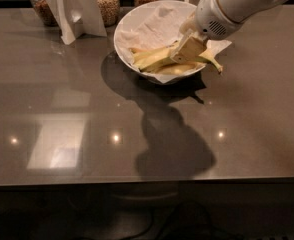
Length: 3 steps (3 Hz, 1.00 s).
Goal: Pick banana from white bowl
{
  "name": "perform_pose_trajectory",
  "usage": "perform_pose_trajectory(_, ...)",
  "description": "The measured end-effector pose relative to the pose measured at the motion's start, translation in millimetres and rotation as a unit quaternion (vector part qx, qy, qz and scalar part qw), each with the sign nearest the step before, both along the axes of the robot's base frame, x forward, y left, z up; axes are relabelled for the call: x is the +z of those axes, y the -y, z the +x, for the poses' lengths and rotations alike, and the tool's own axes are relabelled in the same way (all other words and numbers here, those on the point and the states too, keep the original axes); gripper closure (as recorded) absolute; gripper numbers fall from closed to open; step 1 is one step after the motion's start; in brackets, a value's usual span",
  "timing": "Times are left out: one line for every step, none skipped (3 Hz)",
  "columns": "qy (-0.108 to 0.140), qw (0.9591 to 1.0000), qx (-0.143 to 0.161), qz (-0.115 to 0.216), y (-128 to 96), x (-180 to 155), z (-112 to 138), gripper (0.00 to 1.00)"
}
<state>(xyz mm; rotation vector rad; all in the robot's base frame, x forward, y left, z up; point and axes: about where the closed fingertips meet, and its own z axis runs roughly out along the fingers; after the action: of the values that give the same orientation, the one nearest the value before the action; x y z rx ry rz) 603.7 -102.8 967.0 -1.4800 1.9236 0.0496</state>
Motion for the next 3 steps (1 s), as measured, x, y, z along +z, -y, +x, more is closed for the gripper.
perform_pose_trajectory(0.001,0.9999,-0.011,-0.003,0,-9,11,0.53)
perform_pose_trajectory(-0.004,0.9998,-0.018,-0.002,1,-19,21,0.5)
perform_pose_trajectory(-0.017,0.9996,-0.023,0.001,1,-34,36,0.41)
